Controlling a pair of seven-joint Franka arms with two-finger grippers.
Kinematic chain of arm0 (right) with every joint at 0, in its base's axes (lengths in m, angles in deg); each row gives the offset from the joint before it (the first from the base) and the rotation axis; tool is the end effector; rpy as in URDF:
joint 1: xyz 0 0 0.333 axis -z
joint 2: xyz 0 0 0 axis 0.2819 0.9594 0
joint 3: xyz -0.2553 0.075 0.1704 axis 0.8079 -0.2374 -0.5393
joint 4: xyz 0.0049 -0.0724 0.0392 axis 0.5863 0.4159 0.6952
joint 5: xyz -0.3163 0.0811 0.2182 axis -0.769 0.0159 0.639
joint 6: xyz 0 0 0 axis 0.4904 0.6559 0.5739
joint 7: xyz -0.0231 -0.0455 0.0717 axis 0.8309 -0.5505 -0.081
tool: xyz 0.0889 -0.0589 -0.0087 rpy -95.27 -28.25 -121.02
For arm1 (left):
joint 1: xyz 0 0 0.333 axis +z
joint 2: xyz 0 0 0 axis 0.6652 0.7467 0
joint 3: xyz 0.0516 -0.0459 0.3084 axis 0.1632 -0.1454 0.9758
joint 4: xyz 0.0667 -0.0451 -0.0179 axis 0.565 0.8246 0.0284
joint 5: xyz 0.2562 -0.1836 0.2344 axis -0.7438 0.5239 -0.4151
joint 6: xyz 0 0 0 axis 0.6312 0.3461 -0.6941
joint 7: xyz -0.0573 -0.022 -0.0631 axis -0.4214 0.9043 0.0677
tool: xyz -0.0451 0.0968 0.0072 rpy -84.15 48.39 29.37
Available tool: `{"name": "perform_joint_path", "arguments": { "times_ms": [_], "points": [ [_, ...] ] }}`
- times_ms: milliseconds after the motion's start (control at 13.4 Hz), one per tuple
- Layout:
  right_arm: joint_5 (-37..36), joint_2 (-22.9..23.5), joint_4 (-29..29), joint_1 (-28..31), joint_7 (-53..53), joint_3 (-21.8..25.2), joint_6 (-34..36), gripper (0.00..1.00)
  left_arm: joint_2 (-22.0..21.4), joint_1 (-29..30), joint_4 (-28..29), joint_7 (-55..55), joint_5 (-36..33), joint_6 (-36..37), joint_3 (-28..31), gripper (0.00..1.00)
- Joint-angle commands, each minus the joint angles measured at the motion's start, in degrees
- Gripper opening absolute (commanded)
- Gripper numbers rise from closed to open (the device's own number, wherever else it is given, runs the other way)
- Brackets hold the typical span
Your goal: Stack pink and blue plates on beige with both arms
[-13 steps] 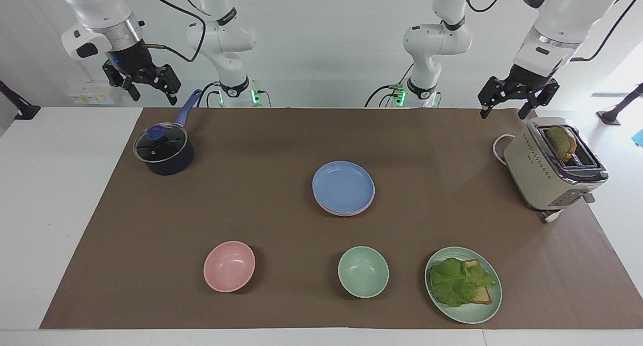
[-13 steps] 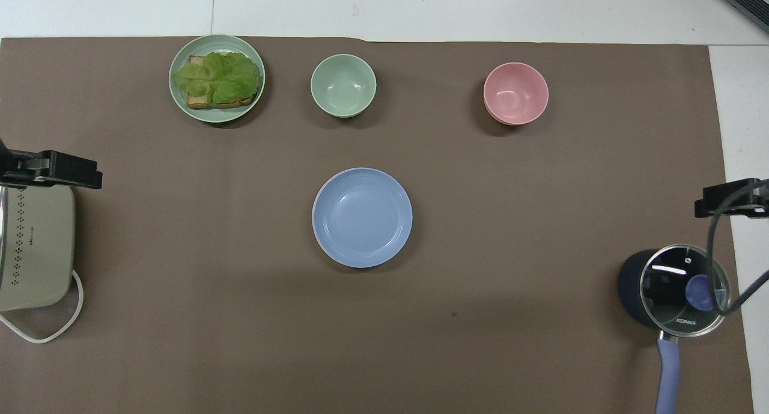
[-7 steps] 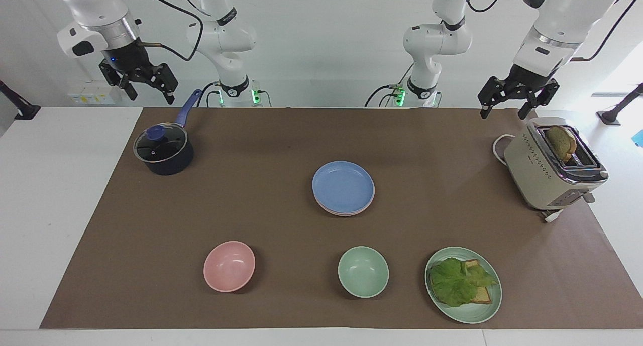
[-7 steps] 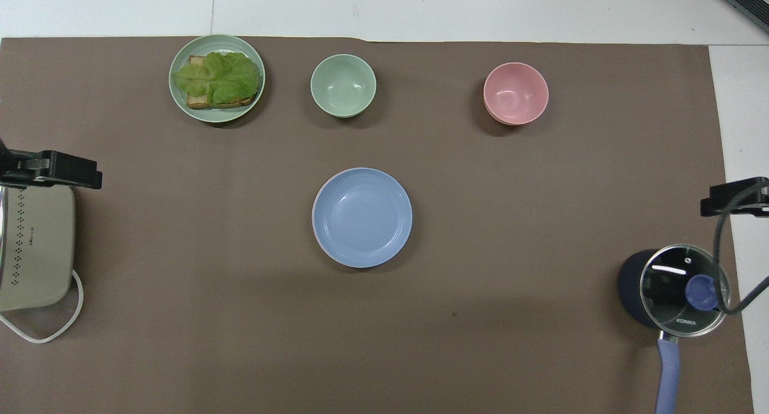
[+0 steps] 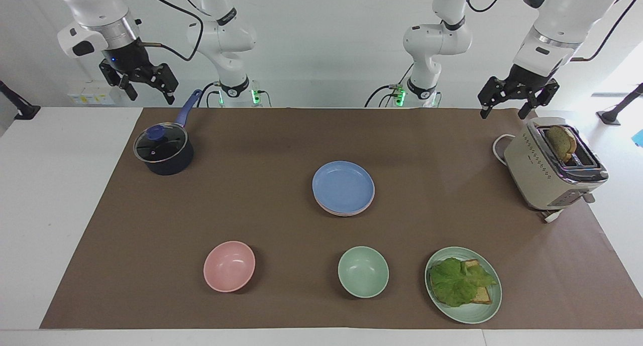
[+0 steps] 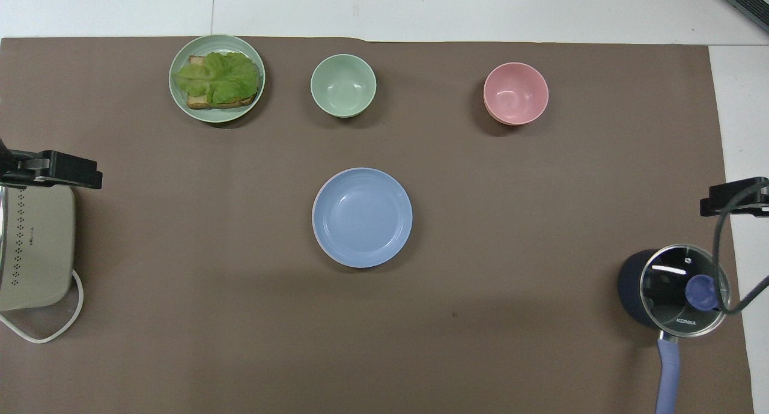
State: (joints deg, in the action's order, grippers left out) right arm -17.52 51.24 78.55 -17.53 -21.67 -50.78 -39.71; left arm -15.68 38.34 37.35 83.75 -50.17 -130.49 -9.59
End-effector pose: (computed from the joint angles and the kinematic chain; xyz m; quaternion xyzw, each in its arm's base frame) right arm 0.5110 -0.0381 0.6522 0.9971 -0.0748 -0.0109 0.0052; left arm 0.5353 -0.0545 0.6510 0.9991 -0.0325 0.0223 0.0122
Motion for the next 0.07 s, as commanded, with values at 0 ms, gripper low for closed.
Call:
{"name": "perform_joint_path", "arguments": {
  "times_ms": [0],
  "points": [
    [0.23,-0.47,0.13,0.28,-1.66,-0.21,0.25,1.00,-0.81,0.55,0.41,0.57,-0.55,0.84,-0.24,1.00]
  ]
}}
